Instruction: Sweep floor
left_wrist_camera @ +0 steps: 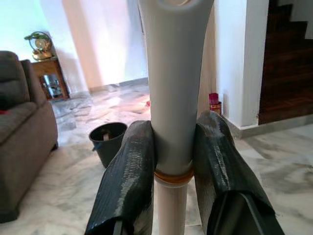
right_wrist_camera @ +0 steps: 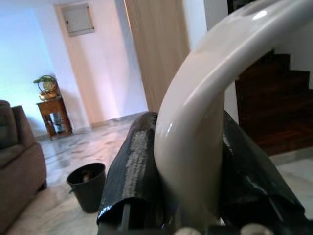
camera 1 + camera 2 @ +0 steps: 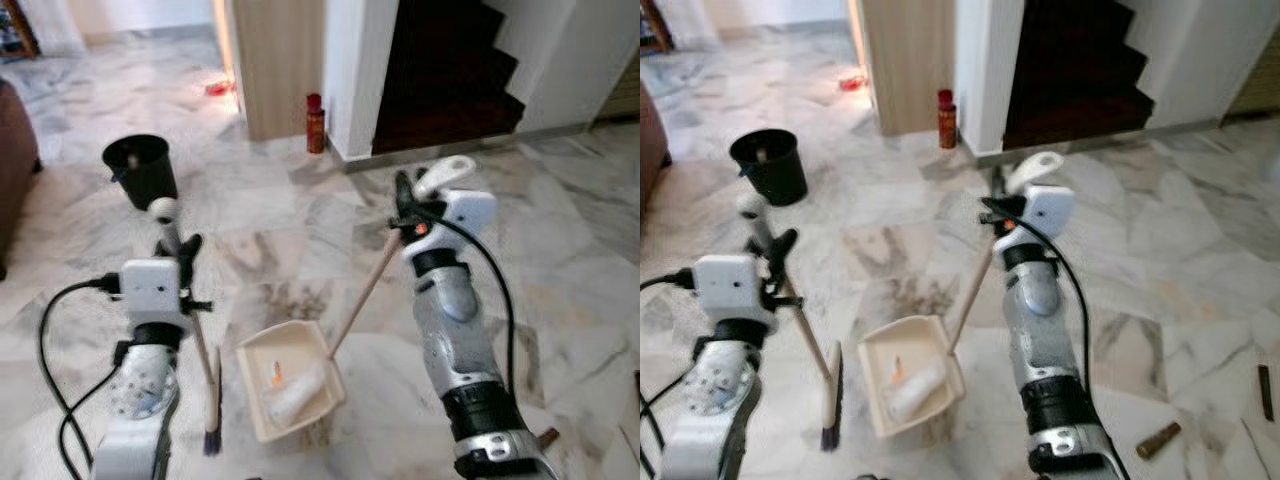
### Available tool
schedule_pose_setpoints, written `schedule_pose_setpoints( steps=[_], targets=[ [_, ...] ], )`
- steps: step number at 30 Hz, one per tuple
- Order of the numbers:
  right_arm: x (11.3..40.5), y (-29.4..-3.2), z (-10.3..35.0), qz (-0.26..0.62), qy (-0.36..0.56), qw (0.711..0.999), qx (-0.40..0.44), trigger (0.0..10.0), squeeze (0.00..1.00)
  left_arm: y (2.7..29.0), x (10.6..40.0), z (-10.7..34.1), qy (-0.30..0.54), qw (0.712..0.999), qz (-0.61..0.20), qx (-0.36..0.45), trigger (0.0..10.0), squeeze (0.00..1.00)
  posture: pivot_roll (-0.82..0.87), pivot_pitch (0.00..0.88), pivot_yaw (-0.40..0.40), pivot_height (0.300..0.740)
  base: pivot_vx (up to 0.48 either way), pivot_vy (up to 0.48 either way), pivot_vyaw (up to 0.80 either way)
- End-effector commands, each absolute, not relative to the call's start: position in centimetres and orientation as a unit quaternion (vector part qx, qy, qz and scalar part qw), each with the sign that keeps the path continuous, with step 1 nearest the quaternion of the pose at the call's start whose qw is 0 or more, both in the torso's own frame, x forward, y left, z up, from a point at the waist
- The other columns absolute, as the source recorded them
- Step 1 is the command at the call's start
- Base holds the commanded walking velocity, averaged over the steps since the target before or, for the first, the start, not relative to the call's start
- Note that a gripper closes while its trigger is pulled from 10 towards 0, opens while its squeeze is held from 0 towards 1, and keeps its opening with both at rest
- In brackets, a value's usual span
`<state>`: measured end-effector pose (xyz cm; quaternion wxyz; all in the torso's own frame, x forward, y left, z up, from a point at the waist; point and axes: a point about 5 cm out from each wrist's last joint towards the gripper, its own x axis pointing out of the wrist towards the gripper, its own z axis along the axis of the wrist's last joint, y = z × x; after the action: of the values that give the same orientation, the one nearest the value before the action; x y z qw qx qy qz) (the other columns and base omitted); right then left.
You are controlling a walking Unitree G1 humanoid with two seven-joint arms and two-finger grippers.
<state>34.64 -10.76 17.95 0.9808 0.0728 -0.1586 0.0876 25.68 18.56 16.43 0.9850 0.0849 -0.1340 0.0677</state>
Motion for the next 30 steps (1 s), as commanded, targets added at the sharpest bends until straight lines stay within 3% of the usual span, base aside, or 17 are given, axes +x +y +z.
schedule_pose_setpoints(
  steps=[1,24,30],
  targets=[
    [34.7,-11.2,19.0,0.08,-0.179,0.977,0.086,10.0,0.0,18.0,25.6,17.7,-0.164,0.979,0.066,0.1,10.0,0.0,0.03,0.074,-0.023,0.74,0.0,0.0,0.0],
    [34.5,-10.4,19.2,0.111,-0.179,0.974,0.083,10.0,0.0,18.2,25.6,17.8,-0.168,0.976,0.079,0.112,10.0,0.0,0.03,0.092,-0.03,0.74,0.38,0.0,0.0],
    [34.4,-10.0,19.2,0.119,-0.179,0.973,0.086,10.0,0.0,18.2,25.5,17.8,-0.169,0.976,0.08,0.111,10.0,0.0,0.03,0.091,-0.029,0.74,0.389,0.0,0.4]
  ],
)
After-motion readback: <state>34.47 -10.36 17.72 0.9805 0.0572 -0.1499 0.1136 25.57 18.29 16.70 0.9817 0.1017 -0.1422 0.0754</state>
